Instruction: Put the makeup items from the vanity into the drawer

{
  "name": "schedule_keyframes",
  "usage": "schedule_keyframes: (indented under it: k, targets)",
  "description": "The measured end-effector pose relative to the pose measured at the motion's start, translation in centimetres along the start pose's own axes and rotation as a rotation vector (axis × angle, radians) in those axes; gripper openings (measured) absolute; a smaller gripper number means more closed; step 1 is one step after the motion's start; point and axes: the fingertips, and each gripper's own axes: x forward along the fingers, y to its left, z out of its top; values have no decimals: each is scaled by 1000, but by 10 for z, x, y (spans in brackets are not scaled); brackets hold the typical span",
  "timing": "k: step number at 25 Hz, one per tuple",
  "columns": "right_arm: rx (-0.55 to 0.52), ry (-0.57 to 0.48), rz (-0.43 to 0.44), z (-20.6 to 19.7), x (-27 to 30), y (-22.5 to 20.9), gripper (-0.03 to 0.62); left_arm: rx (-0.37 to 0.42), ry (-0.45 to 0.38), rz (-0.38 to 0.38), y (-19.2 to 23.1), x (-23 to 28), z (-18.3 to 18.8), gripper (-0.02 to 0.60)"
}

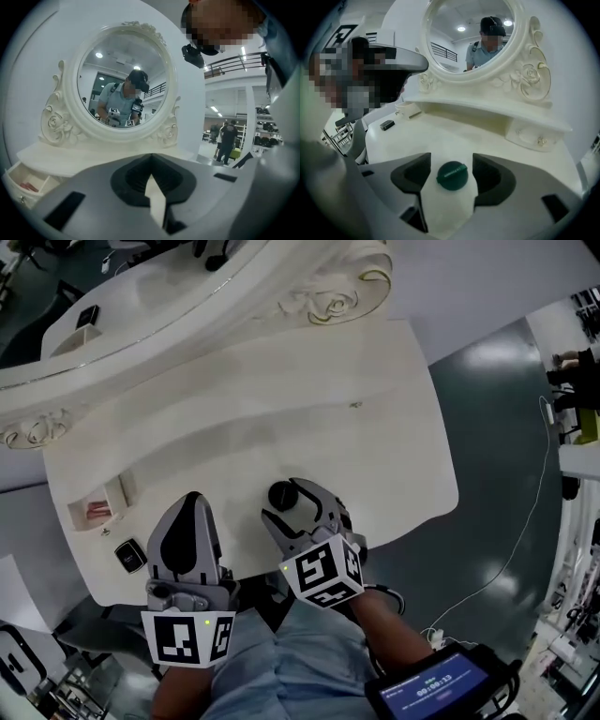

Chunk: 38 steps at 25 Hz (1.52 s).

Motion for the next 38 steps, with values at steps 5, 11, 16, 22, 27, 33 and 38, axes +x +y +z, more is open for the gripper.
schedule_keyframes:
  k: [5,11,16,22,27,33,38]
  targets:
    - [22,29,28,-23,10,-8,274,-1,31,12,-11,5,-14,0]
    - [-23,64,44,-30,16,-7,270,-12,33,46,-6,1,-18,0]
    - [-39,61,68,-24,17,-6,190,-15,14,68,0,2,-12,0]
    - [-60,16,46,4,16,-11,86,-23,-27,107,16,-4,1,0]
    - [-115,-19,55,38,19,1,64,-25,-72,151,37,-19,17,0]
    - [-202,-128,142,111,24,43,66,-43,-133,263,79,-55,31,0]
    - [-293,-179,239,166,48,108,64,-58,-176,393,139,-104,43,0]
